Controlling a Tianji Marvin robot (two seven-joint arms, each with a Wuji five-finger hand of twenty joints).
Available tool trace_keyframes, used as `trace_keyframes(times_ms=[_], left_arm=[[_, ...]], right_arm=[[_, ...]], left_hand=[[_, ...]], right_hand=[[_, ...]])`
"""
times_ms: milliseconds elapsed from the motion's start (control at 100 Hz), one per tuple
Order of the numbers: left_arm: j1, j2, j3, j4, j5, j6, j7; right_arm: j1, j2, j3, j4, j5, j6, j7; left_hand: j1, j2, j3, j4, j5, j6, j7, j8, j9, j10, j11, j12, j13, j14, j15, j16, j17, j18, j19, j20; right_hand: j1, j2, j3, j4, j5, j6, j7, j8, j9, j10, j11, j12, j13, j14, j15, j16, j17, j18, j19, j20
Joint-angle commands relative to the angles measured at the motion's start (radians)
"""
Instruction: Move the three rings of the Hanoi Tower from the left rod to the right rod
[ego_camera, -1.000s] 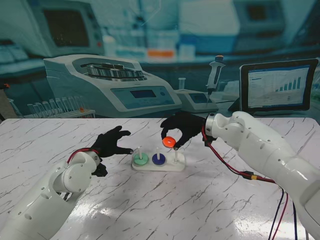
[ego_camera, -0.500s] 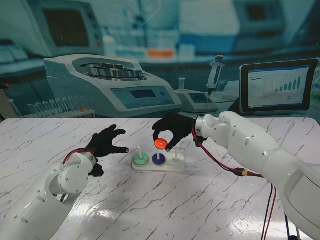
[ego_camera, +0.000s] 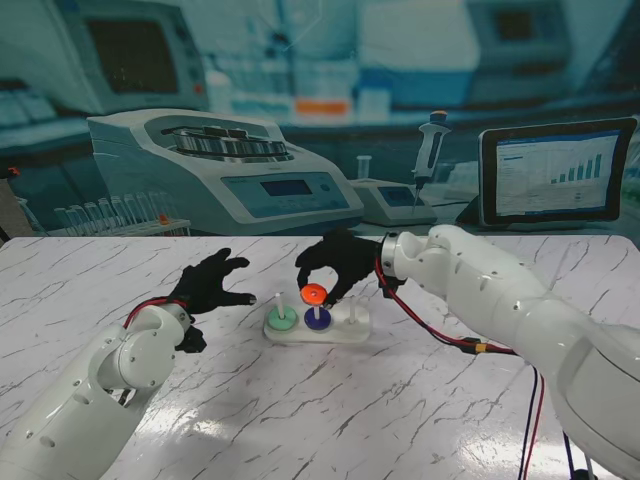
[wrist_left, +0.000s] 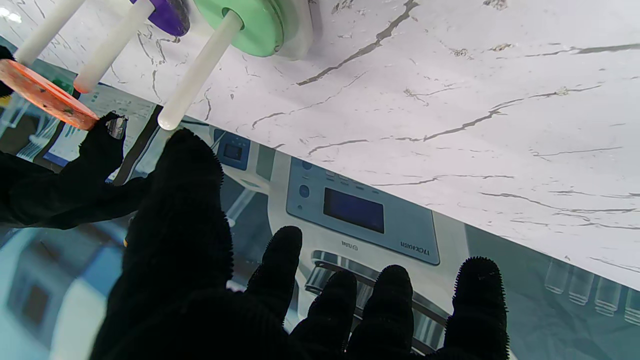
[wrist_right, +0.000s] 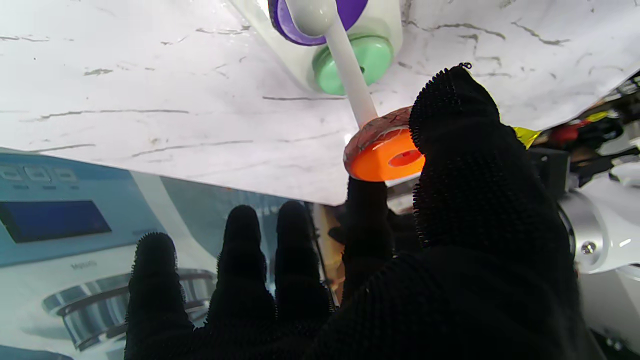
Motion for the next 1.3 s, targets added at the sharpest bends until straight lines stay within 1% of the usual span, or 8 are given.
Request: trace_keyframes(times_ms=[0, 310, 580, 780, 810, 830, 1110, 1290], left_arm=[[0.004, -0.004, 0.003, -0.004, -0.003, -0.02, -0.011], [-0.003, -0.003, 0.008, -0.001, -0.005, -0.026, -0.017], [-0.005, -0.002, 0.009, -0.001, -0.006, -0.027, -0.022], [-0.004, -0.002, 0.008, -0.002, -0.007, -0.027, -0.023], [-0.004, -0.002, 0.008, -0.003, -0.007, -0.027, -0.024], [-0.004, -0.002, 0.008, -0.003, -0.007, -0.026, -0.024], [-0.003, -0.003, 0.008, -0.004, -0.01, -0.023, -0.025], [-0.002, -0.003, 0.007, -0.004, -0.011, -0.023, -0.024]], right_arm=[[-0.001, -0.005, -0.005, 0.0, -0.001, -0.004, 0.002], [0.001, 0.002, -0.006, -0.004, -0.007, 0.0, 0.01], [0.013, -0.021, -0.033, 0.045, -0.002, -0.014, -0.003], [0.02, -0.03, -0.046, 0.062, -0.003, -0.017, -0.007], [0.021, -0.032, -0.047, 0.065, -0.001, -0.017, -0.006], [0.021, -0.033, -0.047, 0.066, 0.0, -0.017, -0.006], [0.022, -0.033, -0.042, 0.059, -0.006, -0.014, -0.015], [0.027, -0.039, -0.045, 0.065, -0.011, -0.014, -0.024]], left_hand=[[0.003, 0.025, -0.028, 0.005, 0.009, -0.023, 0.004, 0.011, 0.018, -0.016, -0.005, 0.002, -0.006, 0.003, -0.011, -0.006, -0.013, 0.018, -0.033, -0.009], [0.001, 0.027, -0.028, 0.005, 0.009, -0.023, 0.004, 0.011, 0.017, -0.016, -0.006, 0.002, -0.005, 0.004, -0.01, -0.006, -0.014, 0.018, -0.033, -0.008], [0.0, 0.028, -0.029, 0.005, 0.009, -0.023, 0.003, 0.011, 0.017, -0.014, -0.006, 0.002, -0.007, 0.003, -0.011, -0.006, -0.015, 0.019, -0.034, -0.008], [0.0, 0.029, -0.029, 0.005, 0.009, -0.022, 0.003, 0.011, 0.015, -0.016, -0.007, 0.001, -0.008, 0.003, -0.012, -0.007, -0.016, 0.016, -0.035, -0.009], [-0.001, 0.03, -0.03, 0.004, 0.009, -0.023, 0.003, 0.011, 0.016, -0.016, -0.006, 0.002, -0.008, 0.004, -0.012, -0.007, -0.016, 0.017, -0.035, -0.009], [-0.001, 0.03, -0.03, 0.004, 0.01, -0.024, 0.003, 0.011, 0.017, -0.016, -0.006, 0.002, -0.009, 0.003, -0.012, -0.007, -0.015, 0.017, -0.035, -0.009], [-0.003, 0.033, -0.03, 0.004, 0.009, -0.023, 0.002, 0.011, 0.015, -0.017, -0.007, 0.001, -0.008, 0.002, -0.012, -0.007, -0.015, 0.017, -0.036, -0.009], [-0.004, 0.033, -0.031, 0.004, 0.01, -0.024, 0.003, 0.011, 0.017, -0.017, -0.006, 0.001, -0.008, 0.002, -0.012, -0.007, -0.013, 0.017, -0.035, -0.008]], right_hand=[[0.1, 0.101, 0.071, 0.0, 0.078, -0.13, 0.212, 0.018, 0.015, -0.023, 0.001, 0.009, 0.009, -0.028, 0.006, -0.004, -0.008, -0.06, -0.02, -0.011], [0.101, 0.103, 0.072, 0.0, 0.083, -0.136, 0.214, 0.017, 0.018, -0.028, 0.002, 0.009, 0.015, -0.027, 0.016, -0.003, -0.007, -0.062, -0.019, -0.011], [0.103, 0.106, 0.073, 0.001, 0.081, -0.133, 0.213, 0.016, 0.017, -0.027, 0.003, 0.009, 0.016, -0.026, 0.019, -0.004, -0.007, -0.063, -0.019, -0.012], [0.105, 0.106, 0.074, 0.001, 0.08, -0.129, 0.214, 0.014, 0.015, -0.024, 0.004, 0.009, 0.014, -0.025, 0.021, -0.004, -0.008, -0.061, -0.019, -0.012], [0.105, 0.107, 0.075, 0.001, 0.08, -0.129, 0.214, 0.014, 0.016, -0.023, 0.005, 0.009, -0.003, -0.031, 0.014, -0.007, -0.009, -0.062, -0.02, -0.012], [0.106, 0.107, 0.075, 0.001, 0.08, -0.129, 0.214, 0.014, 0.015, -0.023, 0.005, 0.009, 0.01, -0.026, 0.019, -0.005, -0.009, -0.062, -0.02, -0.012], [0.105, 0.109, 0.075, 0.001, 0.076, -0.131, 0.213, 0.012, 0.015, -0.025, 0.004, 0.009, 0.005, -0.028, 0.015, -0.007, -0.01, -0.063, -0.02, -0.013], [0.106, 0.114, 0.073, 0.001, 0.073, -0.132, 0.211, 0.01, 0.014, -0.026, 0.004, 0.008, 0.006, -0.032, 0.013, -0.007, -0.01, -0.063, -0.019, -0.013]])
